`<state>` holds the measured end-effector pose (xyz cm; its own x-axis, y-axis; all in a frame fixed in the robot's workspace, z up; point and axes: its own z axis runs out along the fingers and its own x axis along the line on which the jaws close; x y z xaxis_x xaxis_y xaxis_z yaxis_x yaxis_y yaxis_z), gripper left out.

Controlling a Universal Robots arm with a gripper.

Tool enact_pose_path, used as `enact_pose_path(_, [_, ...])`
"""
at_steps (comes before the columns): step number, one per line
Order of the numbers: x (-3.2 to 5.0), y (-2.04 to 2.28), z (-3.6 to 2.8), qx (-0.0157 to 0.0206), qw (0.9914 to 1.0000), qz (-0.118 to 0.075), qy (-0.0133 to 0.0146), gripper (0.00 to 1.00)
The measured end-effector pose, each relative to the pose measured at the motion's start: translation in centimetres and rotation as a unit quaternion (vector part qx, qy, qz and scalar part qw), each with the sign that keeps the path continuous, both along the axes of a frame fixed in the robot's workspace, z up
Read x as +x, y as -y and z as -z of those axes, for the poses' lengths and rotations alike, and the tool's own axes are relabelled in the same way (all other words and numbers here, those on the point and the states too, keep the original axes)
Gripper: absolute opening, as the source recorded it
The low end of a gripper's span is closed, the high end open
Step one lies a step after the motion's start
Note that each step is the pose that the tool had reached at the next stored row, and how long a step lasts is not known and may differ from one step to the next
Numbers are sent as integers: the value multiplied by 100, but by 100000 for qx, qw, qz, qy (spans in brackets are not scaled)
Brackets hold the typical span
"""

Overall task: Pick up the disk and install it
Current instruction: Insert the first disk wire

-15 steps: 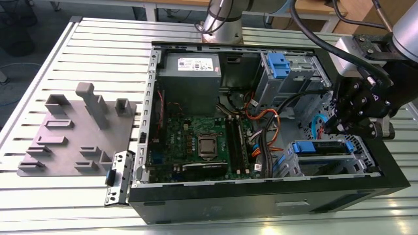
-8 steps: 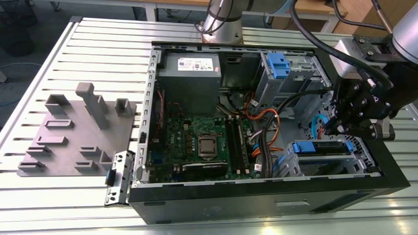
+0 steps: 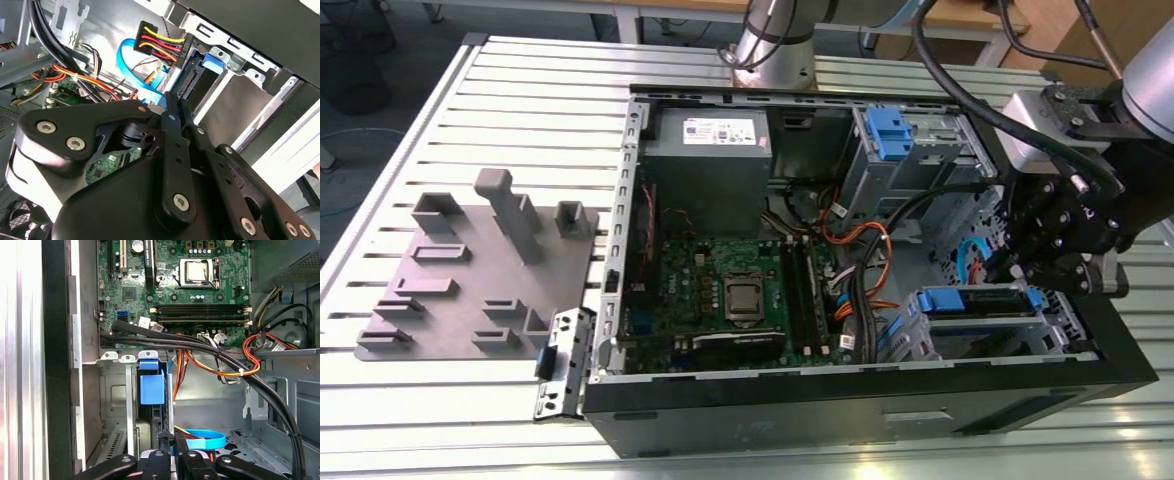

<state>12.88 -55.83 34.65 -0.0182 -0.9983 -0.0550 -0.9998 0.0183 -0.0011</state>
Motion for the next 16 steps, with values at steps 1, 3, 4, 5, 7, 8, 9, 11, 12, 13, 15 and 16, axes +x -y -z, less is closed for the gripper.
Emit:
enact_pose_path(1, [0,5,6,9,100000,-3,8,16])
enact_pose_path(3, [0,19,17,-2,100000,-10,21,16])
enact_pose_path(4, [-1,27,24,4,100000,-13,24,16])
enact_pose_path(5, [-1,34,30,5,100000,-15,29,16])
enact_pose_path(7, [-1,46,34,-2,100000,-30,35,16])
enact_pose_path(8, [-1,49,36,6,100000,-31,34,16])
enact_pose_path(9, [-2,52,37,1,100000,-35,35,16])
enact_pose_path(11, [-5,56,44,6,100000,-40,33,16])
enact_pose_path(12, [-6,58,45,-5,100000,-44,35,16])
enact_pose_path(13, [-7,59,47,-7,100000,-51,36,16])
enact_pose_path(15, [-10,61,52,-2,100000,-53,37,16])
enact_pose_path(16, [-12,62,54,-3,100000,-56,42,16])
